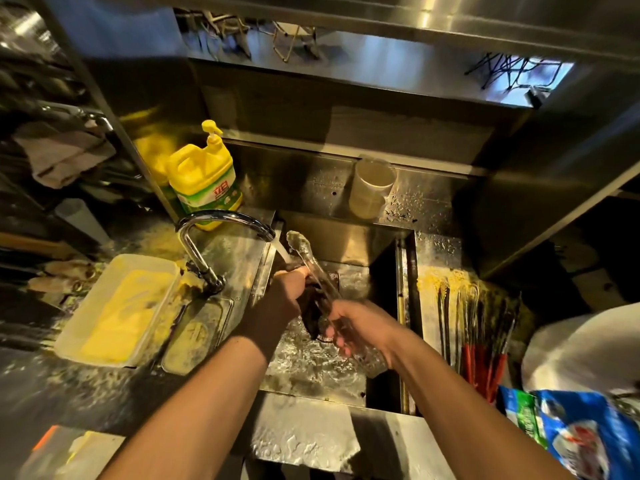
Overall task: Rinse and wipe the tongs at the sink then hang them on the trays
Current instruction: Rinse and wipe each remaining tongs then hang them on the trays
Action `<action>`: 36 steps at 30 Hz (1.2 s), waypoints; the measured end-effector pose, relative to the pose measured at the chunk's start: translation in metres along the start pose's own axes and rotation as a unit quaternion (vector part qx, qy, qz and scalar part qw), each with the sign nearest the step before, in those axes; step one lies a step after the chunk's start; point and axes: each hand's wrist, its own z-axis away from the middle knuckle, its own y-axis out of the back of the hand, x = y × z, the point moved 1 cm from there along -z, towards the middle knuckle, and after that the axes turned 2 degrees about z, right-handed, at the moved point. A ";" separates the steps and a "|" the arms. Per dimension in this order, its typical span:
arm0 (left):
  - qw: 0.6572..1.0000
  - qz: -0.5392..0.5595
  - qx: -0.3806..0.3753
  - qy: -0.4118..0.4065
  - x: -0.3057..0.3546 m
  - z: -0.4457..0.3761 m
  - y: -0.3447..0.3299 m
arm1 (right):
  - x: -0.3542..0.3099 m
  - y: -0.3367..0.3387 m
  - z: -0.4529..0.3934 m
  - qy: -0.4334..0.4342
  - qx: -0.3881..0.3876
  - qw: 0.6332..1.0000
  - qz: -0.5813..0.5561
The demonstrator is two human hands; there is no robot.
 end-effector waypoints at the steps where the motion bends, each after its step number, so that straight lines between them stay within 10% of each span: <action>1: 1.000 -0.004 -0.002 -0.002 0.002 0.002 0.000 | 0.000 -0.001 -0.001 0.004 -0.001 1.000 0.001; 11: 1.000 0.005 0.012 -0.024 0.008 -0.011 -0.006 | 0.013 0.038 0.018 -0.018 -0.035 0.999 0.021; 16: 0.988 0.035 0.137 -0.066 -0.001 -0.018 0.008 | 0.014 0.080 0.031 -0.023 -0.052 0.997 0.049; 25: 0.960 0.276 -0.053 -0.018 -0.024 0.009 0.016 | 0.005 0.053 0.009 -0.020 0.019 0.999 -0.037; 36: 0.984 0.168 -0.053 -0.036 -0.017 0.021 0.009 | 0.005 0.031 0.005 -0.024 0.025 0.997 0.075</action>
